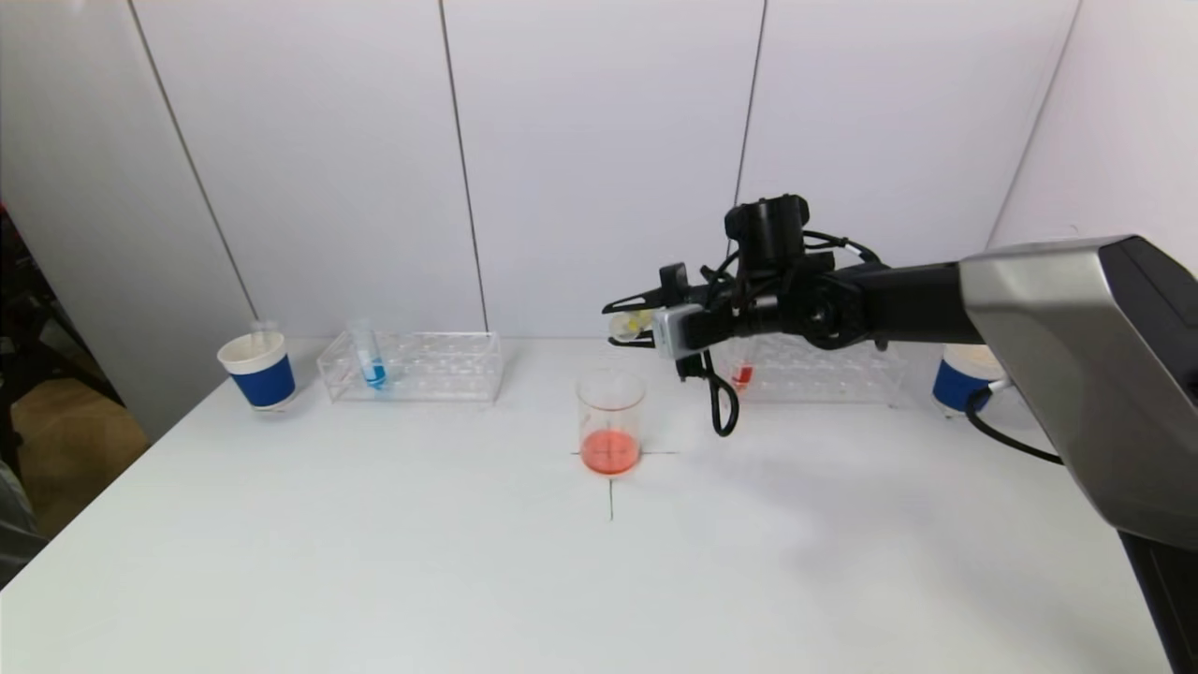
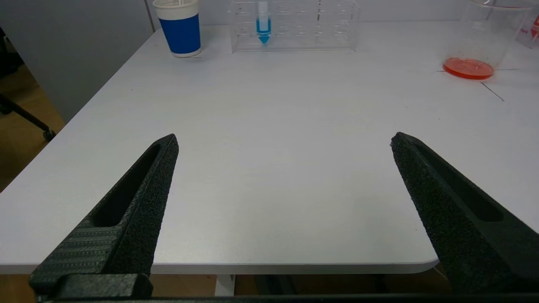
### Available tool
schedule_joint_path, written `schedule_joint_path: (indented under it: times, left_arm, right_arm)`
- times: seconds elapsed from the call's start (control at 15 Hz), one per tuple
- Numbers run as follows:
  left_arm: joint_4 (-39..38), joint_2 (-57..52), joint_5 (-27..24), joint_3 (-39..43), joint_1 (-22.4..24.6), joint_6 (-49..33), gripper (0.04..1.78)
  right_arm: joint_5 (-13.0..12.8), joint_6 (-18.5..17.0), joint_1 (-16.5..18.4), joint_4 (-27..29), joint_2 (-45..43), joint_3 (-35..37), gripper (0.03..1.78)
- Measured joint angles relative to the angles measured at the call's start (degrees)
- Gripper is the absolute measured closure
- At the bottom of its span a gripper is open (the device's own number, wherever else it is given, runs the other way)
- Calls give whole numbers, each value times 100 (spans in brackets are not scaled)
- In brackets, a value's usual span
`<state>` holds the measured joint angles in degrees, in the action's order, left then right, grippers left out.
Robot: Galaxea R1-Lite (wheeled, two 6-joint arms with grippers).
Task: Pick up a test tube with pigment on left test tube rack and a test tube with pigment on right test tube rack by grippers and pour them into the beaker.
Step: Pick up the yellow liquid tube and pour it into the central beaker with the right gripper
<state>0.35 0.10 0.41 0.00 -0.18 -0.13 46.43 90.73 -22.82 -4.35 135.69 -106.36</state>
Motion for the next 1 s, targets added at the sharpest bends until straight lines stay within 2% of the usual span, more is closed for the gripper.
schedule_joint_path:
  times: [0.27,0.8,1.0]
  left_arm:
    - [2,0,2,0,0,0,6]
    - [2,0,-1,0,0,0,6]
    - [2,0,-1,0,0,0,6]
  right_arm:
    - [76,485,20,0,157,-56,127]
    - [28,866,-63,9,466,-455,127]
    - [-62,1174,-66,9,549,-489,127]
